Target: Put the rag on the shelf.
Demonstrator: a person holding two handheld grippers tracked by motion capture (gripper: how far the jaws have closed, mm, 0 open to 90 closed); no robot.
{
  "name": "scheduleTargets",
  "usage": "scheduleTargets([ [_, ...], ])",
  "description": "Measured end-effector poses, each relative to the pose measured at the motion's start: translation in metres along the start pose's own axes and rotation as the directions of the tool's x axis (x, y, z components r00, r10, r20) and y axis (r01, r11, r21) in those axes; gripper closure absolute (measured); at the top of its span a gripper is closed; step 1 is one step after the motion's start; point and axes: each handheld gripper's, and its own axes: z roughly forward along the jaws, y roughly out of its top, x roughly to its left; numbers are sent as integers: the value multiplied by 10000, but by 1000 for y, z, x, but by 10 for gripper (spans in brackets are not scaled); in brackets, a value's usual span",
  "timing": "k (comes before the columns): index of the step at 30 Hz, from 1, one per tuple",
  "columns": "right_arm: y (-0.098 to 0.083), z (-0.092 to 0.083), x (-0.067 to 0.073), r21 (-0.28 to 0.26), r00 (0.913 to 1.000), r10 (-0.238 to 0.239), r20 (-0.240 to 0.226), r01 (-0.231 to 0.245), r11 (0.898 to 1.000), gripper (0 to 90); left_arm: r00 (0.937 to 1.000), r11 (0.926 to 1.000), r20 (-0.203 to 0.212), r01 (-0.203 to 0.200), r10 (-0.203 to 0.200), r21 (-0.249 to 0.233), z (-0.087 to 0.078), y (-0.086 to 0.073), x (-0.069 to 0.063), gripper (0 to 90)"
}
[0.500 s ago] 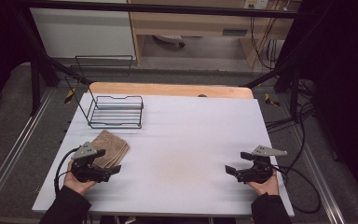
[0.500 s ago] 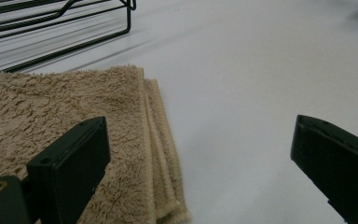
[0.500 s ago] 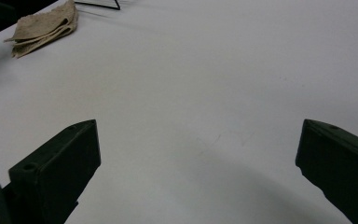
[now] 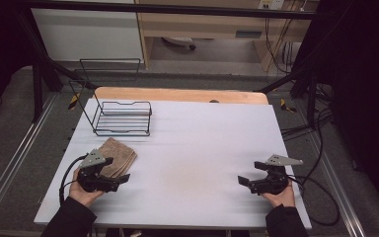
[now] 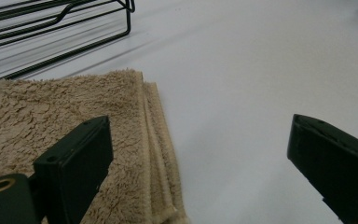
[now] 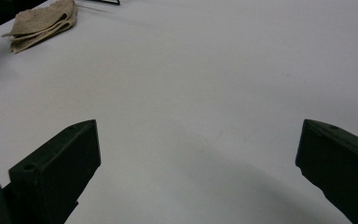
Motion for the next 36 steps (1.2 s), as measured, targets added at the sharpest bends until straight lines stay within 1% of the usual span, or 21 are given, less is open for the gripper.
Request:
scheduleTargets([
  [3,0,0,0,3,10000,-13,1,13,10000,4,10000,9999,-73,-2,3,106,1,0,0,86],
  [7,0,1,0,57,9999,-109,27,109,9999,4,9993,9997,-363,93,-84,245,3,1,1,134],
  [10,0,2,0,123,10000,-20,31,20,9999,4,9980,9991,-635,99,-73,420,5,1,1,195],
  [12,0,3,0,144,10000,-46,50,46,9999,5,9964,9982,-836,156,-107,576,7,1,1,245],
  [16,-1,3,1,229,10000,-75,47,74,9997,5,9948,9956,-1009,206,-113,915,12,1,2,344],
  [20,-1,4,1,259,9999,-90,61,88,9996,4,9914,9924,-1305,275,-116,1203,17,1,4,393],
  [22,-1,4,0,256,9999,-87,56,85,9996,4,9911,9903,-1319,378,-200,1338,19,0,6,403],
  [28,-1,4,0,287,9999,-122,94,119,9995,4,9884,9859,-1519,309,-56,1647,26,-2,7,436],
  [31,-1,4,0,304,9998,-150,118,146,9994,4,9859,9832,-1674,276,31,1805,28,-2,7,459],
  [32,-1,4,0,307,9998,-150,122,146,9994,4,9841,9824,-1773,239,94,1850,29,-2,6,472],
  [33,-1,4,0,307,9998,-150,122,146,9994,4,9841,9824,-1773,239,94,1850,29,-2,6,486],
  [34,-1,4,0,303,9998,-152,126,148,9994,4,9821,9809,-1868,134,235,1940,30,-2,6,486],
  [36,-1,4,0,306,9998,-163,141,159,9994,4,9772,9785,-2081,6,432,2060,31,-1,5,529],
])
